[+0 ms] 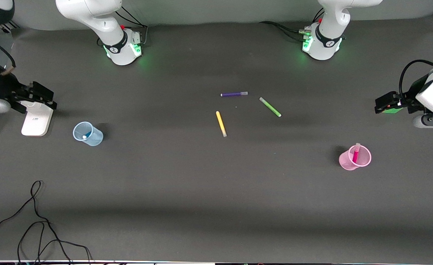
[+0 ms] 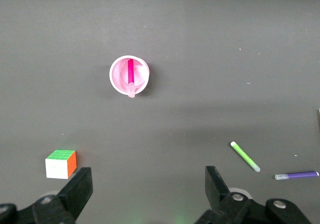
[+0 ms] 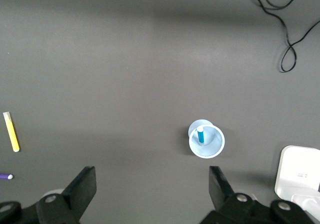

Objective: Place pink and blue markers in matching cups
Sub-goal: 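Open both grippers and lift them away from the cups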

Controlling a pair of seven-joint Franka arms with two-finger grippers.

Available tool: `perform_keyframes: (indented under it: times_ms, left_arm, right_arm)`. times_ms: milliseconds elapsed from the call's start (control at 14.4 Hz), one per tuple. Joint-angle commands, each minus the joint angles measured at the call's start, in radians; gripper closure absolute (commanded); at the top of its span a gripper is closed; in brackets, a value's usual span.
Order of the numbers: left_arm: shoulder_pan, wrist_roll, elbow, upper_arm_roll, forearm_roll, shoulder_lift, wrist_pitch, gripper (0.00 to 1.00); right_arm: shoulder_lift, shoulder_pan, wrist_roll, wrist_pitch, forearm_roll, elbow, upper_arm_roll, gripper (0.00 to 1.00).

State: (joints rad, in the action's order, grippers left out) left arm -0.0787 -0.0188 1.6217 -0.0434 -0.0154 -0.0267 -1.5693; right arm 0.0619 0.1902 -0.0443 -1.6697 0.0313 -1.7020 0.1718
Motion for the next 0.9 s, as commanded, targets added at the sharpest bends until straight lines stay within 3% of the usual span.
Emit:
perform_keyframes:
  times_ms: [0,278,833]
  left_arm:
    - [-0.021,0.008,0.023,-0.021,-0.009,0.034,0.009,0.00]
    - [-0.021,0.026,0.027,-0.020,0.006,0.034,0.009,0.00]
    - [-0.021,0.030,0.024,-0.020,0.014,0.025,0.006,0.00]
  right_arm:
    - [-0.022,-0.014,0.110,0.060,0.036,0.035,-0.015,0.00]
    - [-0.028,-0.014,0.149,0.085,-0.010,0.041,-0.041,0.00]
    - [-0.028,-0.015,0.146,0.136,-0.014,0.099,-0.041,0.00]
